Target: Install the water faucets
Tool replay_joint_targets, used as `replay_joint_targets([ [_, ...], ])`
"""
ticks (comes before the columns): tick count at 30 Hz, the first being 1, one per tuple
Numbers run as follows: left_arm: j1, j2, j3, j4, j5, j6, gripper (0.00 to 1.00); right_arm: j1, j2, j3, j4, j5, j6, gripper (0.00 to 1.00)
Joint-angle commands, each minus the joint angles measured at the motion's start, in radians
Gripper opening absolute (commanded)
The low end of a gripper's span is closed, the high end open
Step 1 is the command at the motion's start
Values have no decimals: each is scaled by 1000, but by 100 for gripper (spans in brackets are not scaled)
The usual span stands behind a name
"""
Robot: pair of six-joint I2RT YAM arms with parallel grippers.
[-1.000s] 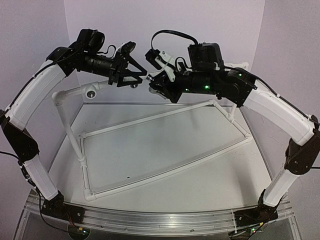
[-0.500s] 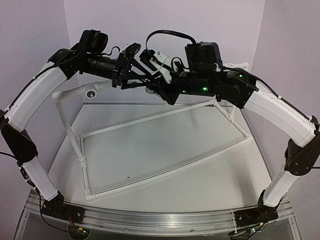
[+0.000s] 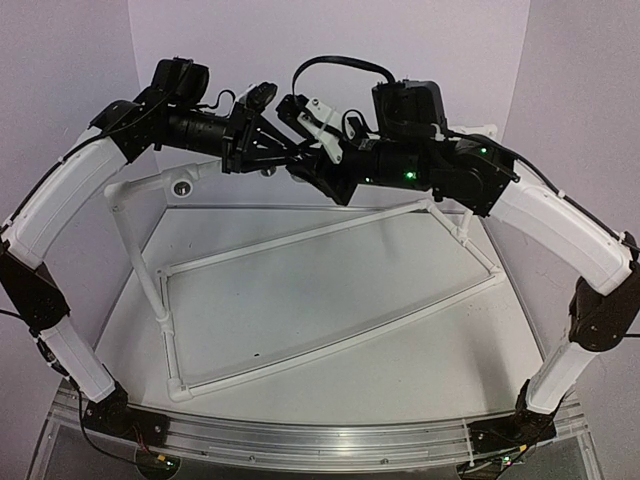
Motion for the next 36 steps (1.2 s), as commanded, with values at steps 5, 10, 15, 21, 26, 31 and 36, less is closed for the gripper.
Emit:
replay_joint_targets([
  [5, 17, -92, -55, 303, 91, -160, 0, 7, -139, -117, 113, -23, -15, 72],
  [10, 28, -93, -85, 428, 171, -260, 0, 7, -238, -259, 247, -21, -59, 79],
  [15, 28, -93, -148, 614, 255, -387, 0, 7, -275, -320, 356, -22, -86, 77],
  [21, 28, -89, -160, 705, 295, -452, 0, 7, -259, -315, 410, -106, -111, 72],
  [26, 28, -85, -189, 817, 328, -533, 0, 7, -229, -306, 440, -143, -121, 65],
  [31, 28, -83, -198, 844, 341, -558, 0, 7, -204, -297, 508, -165, -133, 58],
  [36, 28, -73, -194, 861, 352, -573, 0, 7, -186, -288, 537, -168, -147, 45],
])
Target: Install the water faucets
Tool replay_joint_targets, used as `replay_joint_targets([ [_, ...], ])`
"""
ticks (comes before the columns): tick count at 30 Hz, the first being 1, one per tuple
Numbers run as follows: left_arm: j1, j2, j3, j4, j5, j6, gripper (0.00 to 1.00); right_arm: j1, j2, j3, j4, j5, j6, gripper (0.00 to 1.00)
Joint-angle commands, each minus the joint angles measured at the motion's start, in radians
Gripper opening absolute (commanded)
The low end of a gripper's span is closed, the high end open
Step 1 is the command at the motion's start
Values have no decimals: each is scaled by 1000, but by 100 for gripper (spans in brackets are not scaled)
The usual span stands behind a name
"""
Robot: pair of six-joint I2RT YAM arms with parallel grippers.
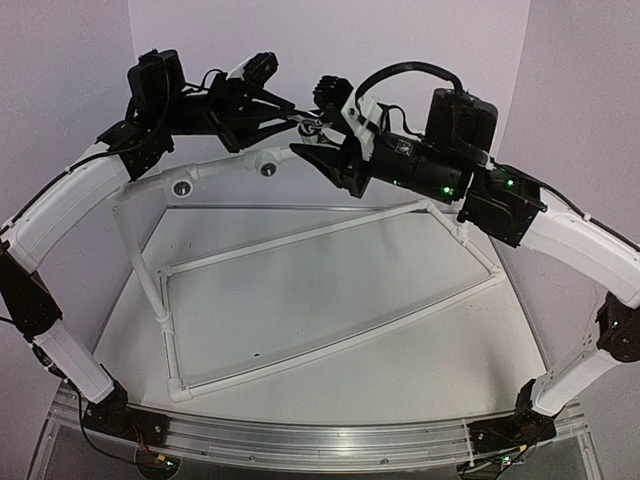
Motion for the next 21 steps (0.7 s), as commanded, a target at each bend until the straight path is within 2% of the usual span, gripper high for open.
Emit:
replay_joint_targets([
  [1, 0, -16, 10, 100, 36, -32, 0, 6, 16, 32, 84, -20, -11, 42],
  [14, 0, 10, 9, 151, 64, -79, 0, 6, 0, 2, 118, -38, -36, 36],
  [19, 0, 22, 19, 154, 74, -86, 0, 7, -6, -7, 120, -45, -48, 17],
  [21, 5, 25, 18, 155, 73, -86, 0, 6, -11, -8, 120, -45, -48, 5],
])
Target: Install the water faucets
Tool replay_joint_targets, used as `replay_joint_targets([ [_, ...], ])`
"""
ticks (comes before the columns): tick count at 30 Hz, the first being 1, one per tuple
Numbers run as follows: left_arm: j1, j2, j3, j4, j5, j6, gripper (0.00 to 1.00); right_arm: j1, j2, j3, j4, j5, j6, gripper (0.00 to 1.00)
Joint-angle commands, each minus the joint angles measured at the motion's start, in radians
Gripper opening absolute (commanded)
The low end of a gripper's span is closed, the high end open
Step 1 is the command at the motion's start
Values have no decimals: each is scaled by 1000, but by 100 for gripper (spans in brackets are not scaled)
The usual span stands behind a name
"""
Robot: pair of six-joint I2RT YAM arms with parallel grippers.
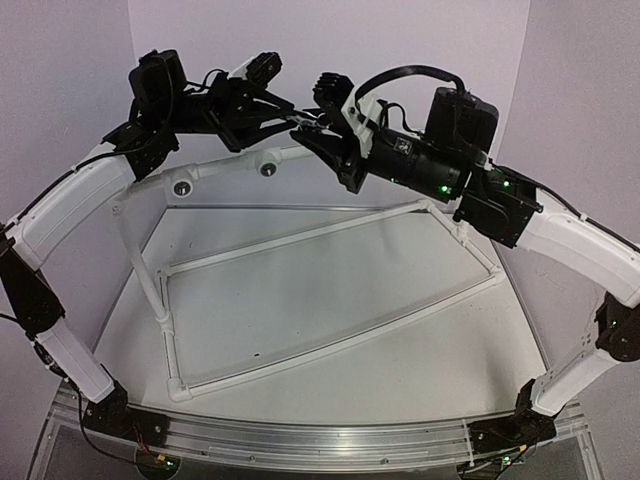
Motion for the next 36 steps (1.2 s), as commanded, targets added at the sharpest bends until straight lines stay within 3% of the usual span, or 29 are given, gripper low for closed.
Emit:
replay_joint_targets([
  [1, 9, 4, 16, 66, 8, -19, 2, 7, -26, -6, 52, -17, -10, 2],
  [3, 25, 0, 10, 62, -1, -11, 12, 7, -37, -13, 52, -2, -13, 0],
  [5, 48, -9, 20, 15, -30, 38, 39, 7, -51, -25, 51, 23, -12, 0],
  [7, 73, -25, 41, -80, -72, 114, 56, 7, -78, -45, 46, 59, -17, 0],
  [11, 96, -34, 160, -397, -225, 350, 71, 7, -131, -84, -20, 148, -46, 0],
  [16, 96, -3, 337, -662, -421, 566, 81, 7, -170, -110, -133, 364, -117, 0],
  [19, 96, 31, 464, -869, -611, 719, 83, 7, -174, -129, -160, 517, -171, 0],
  [23, 96, 96, 617, -1117, -837, 908, 89, 7, -185, -189, -165, 632, -277, 0],
  [26, 96, 148, 682, -1259, -917, 993, 91, 7, -165, -178, -190, 705, -307, 0],
  [29, 96, 155, 649, -1301, -943, 1013, 91, 7, -135, -191, -202, 791, -399, 0],
  [33, 96, 113, 541, -1242, -949, 1004, 91, 7, -111, -197, -130, 875, -453, 0],
  [36, 96, 100, 495, -1212, -934, 1000, 92, 7, -124, -311, 68, 915, -598, 0],
])
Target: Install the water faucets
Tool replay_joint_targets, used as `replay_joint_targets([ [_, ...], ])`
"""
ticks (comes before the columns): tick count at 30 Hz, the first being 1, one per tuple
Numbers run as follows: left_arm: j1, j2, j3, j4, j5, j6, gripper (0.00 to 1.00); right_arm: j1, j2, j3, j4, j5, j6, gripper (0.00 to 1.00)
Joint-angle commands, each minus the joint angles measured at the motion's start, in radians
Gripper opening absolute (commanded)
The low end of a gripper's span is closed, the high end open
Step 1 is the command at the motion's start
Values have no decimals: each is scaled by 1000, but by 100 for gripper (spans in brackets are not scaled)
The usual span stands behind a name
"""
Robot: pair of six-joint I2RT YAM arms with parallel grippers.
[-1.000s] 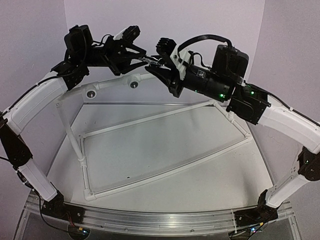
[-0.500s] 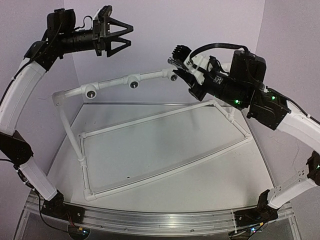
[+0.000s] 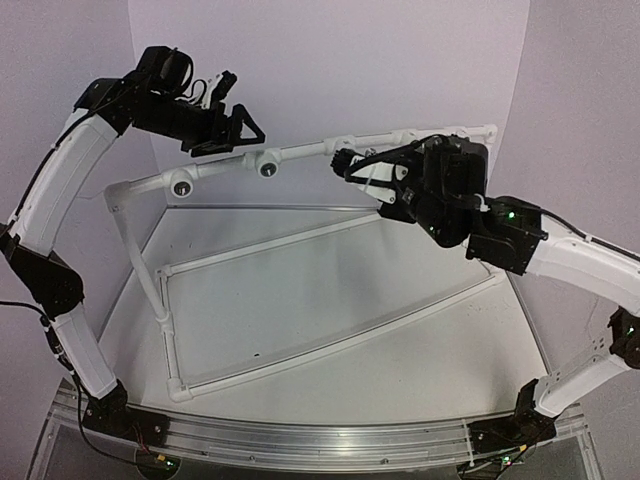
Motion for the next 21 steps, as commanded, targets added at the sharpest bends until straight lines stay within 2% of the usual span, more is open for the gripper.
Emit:
replay_joint_targets([
  [1, 0, -41, -39, 14, -19, 34, 92, 4, -18, -146, 335, 122, -255, 0],
  [3, 0, -32, -42, 17, -2, 31, 92, 5, -30, -238, 486, 103, -370, 0],
  [5, 0, -23, -38, 19, 10, 27, 92, 5, -23, -272, 549, 82, -420, 0],
  [21, 0, -22, -58, 72, 51, -24, 93, -35, 124, -163, 622, 27, -501, 0],
])
